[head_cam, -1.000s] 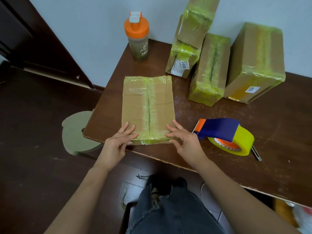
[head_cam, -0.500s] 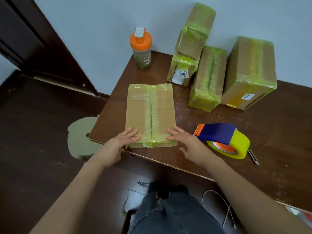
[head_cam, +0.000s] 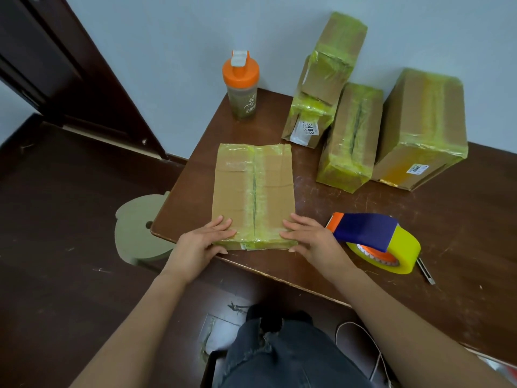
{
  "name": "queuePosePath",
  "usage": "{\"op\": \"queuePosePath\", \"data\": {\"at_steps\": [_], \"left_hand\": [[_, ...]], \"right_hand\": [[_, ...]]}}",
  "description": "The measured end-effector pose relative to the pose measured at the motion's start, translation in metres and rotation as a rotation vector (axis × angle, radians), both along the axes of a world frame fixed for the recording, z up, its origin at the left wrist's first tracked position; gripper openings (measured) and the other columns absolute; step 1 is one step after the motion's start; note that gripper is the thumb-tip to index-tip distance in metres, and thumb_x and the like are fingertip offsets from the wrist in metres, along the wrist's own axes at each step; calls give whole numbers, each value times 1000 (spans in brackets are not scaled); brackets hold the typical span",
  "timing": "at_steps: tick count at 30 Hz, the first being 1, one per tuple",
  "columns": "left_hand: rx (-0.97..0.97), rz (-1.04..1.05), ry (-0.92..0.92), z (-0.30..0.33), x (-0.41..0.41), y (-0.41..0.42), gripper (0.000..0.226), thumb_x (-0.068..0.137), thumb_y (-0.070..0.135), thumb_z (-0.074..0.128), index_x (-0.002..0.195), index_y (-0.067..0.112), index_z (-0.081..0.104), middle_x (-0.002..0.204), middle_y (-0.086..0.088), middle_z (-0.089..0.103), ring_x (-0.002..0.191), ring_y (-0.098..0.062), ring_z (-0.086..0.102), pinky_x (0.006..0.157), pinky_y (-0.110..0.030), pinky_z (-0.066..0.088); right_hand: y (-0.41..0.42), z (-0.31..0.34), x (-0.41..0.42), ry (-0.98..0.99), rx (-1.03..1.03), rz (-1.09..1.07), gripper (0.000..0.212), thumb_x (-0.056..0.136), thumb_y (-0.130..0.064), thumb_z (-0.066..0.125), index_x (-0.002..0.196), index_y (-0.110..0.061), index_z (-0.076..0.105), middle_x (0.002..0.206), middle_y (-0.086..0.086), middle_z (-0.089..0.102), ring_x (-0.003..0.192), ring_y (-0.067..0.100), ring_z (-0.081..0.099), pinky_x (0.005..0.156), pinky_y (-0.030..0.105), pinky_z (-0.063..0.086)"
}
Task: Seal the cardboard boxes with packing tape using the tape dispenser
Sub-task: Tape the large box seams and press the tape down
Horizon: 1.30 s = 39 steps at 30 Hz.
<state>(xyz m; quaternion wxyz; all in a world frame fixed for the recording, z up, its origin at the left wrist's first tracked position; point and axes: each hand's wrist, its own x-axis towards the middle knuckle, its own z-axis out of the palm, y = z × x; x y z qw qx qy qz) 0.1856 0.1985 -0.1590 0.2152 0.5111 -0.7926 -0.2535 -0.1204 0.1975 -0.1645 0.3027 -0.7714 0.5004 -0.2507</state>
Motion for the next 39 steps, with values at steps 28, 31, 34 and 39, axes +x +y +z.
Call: {"op": "queuePosePath", "data": {"at_steps": [28, 31, 34, 39], "left_hand": [[-136, -21, -56, 6, -6, 1, 51, 69, -15, 76, 112, 12, 72, 120, -4, 66, 119, -11, 53, 103, -4, 31], [-125, 42, -42, 1, -11, 6, 54, 68, -23, 72, 110, 11, 73, 119, -6, 66, 118, -12, 54, 99, -1, 32], [-119, 30, -53, 1, -10, 11, 58, 71, -24, 67, 117, 11, 69, 127, -4, 62, 125, -15, 50, 106, -10, 32], [-258, 21, -189, 3, -32, 20, 38, 94, 19, 50, 129, 6, 59, 136, -8, 55, 131, -23, 47, 115, -42, 26]], "right_hand": [[13, 0, 13, -6, 3, -41, 43, 85, 15, 63, 122, -5, 66, 137, 8, 54, 129, 11, 50, 104, 11, 39], [18, -1, 21, 2, 33, -119, 50, 85, 17, 58, 130, -5, 61, 139, 5, 53, 118, 10, 59, 93, 26, 54], [22, 9, 25, 191, -168, -125, 36, 79, 7, 74, 112, -7, 73, 128, 5, 65, 121, 13, 59, 90, 36, 57], [21, 15, 67, 332, -366, -59, 40, 76, -21, 82, 114, -10, 72, 123, 7, 68, 121, 22, 60, 103, 51, 45]]}}
